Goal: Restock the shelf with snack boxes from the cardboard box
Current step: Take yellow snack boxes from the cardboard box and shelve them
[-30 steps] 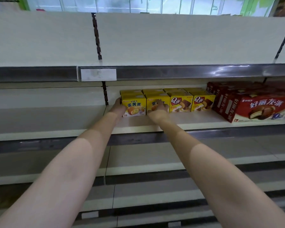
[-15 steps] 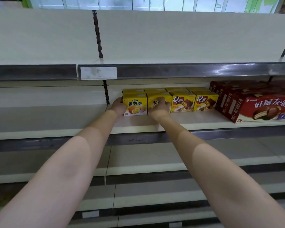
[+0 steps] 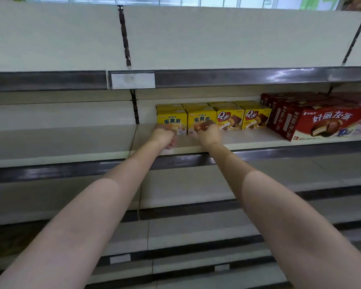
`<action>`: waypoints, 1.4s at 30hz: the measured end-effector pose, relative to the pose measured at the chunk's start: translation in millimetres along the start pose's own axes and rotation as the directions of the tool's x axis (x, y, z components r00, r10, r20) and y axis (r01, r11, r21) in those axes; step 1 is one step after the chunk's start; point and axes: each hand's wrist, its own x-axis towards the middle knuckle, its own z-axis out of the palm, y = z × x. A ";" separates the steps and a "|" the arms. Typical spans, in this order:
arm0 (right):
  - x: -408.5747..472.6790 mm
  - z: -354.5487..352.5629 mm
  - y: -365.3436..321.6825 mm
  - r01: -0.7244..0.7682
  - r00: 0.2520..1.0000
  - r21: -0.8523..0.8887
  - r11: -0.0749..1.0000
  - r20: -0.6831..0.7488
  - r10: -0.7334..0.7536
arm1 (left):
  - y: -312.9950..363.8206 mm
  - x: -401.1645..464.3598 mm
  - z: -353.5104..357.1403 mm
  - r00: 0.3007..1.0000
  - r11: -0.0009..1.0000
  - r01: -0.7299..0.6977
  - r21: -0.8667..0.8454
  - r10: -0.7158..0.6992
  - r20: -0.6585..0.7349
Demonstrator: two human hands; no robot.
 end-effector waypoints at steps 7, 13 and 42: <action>-31.0 -54.6 17.7 -0.044 0.977 0.010 0.999 -0.211 0.045 | 31.7 -24.0 54.2 0.948 0.984 -0.179 0.023 0.166 0.272; -130.9 -103.3 60.0 -0.303 0.867 0.057 0.951 -0.397 0.301 | 32.9 -79.4 108.9 0.790 0.954 -0.296 0.043 0.219 0.573; -735.7 -136.4 204.7 -0.385 -0.204 0.767 0.513 -0.613 0.763 | -209.8 -597.4 222.7 -0.150 0.964 -0.213 0.162 -0.196 0.969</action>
